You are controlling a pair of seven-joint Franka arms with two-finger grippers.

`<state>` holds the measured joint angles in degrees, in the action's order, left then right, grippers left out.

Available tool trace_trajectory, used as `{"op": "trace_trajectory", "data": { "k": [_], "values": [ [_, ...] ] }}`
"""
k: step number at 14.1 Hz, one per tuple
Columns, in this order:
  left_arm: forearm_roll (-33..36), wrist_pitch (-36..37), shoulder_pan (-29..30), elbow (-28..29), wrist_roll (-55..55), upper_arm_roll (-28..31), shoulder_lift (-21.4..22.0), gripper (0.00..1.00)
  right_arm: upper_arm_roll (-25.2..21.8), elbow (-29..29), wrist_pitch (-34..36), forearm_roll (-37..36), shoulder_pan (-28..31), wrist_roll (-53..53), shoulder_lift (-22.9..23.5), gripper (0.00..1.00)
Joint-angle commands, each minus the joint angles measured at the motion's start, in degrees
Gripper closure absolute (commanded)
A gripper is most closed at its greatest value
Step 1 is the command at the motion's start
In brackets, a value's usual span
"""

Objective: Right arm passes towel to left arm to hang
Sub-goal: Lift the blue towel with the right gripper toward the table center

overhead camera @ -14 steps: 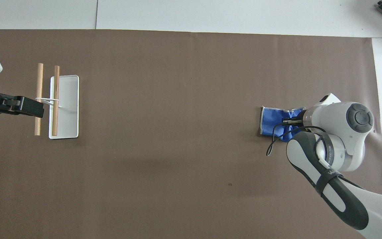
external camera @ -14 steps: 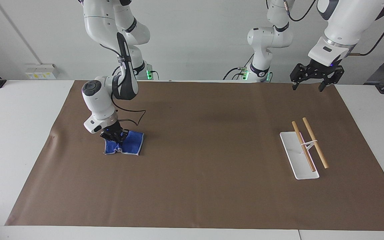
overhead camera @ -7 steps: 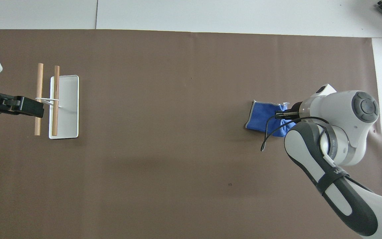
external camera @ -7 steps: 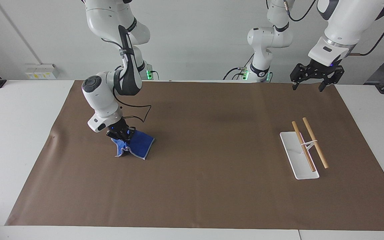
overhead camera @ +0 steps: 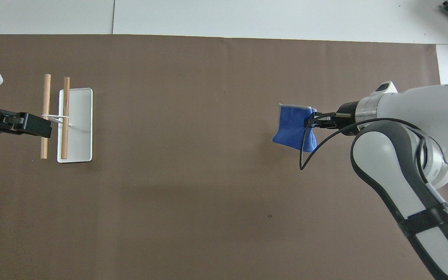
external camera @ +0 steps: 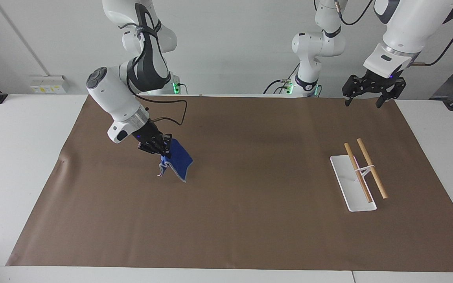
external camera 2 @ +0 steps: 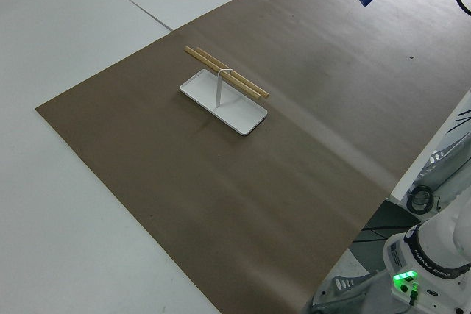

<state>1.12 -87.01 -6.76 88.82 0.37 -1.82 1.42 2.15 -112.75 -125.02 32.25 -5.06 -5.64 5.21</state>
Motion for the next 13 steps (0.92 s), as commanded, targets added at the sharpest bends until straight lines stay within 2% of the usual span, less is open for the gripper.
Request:
{"op": "trace_trajectory", "data": {
  "k": [1, 3, 8, 10, 13],
  "values": [
    [-0.2, 0.3, 0.6, 1.5, -0.5, -0.4, 1.6, 0.0, 0.3, 2.0, 4.2, 10.7, 0.5, -1.9, -1.1, 1.0],
    [-0.2, 0.3, 0.6, 1.5, -0.5, -0.4, 1.6, 0.0, 0.3, 1.9, 5.7, 19.5, 0.4, -1.8, -1.8, 1.0],
    [-0.2, 2.3, -0.1, 1.9, -0.9, -0.5, 2.1, 0.0, 1.0, 0.3, 8.4, 35.6, 0.4, -1.5, -3.3, 1.0],
    [-0.4, 1.0, -0.4, 4.4, -2.9, -0.8, 3.1, 0.0, 2.1, -0.9, 8.1, 44.5, 0.1, -1.5, -3.4, 1.0],
    [-8.3, -6.5, -0.7, 9.8, -12.9, -1.1, 5.1, 0.0, 2.3, -1.5, 4.6, 53.3, -4.2, -1.5, -3.3, 1.0]
  ]
}}
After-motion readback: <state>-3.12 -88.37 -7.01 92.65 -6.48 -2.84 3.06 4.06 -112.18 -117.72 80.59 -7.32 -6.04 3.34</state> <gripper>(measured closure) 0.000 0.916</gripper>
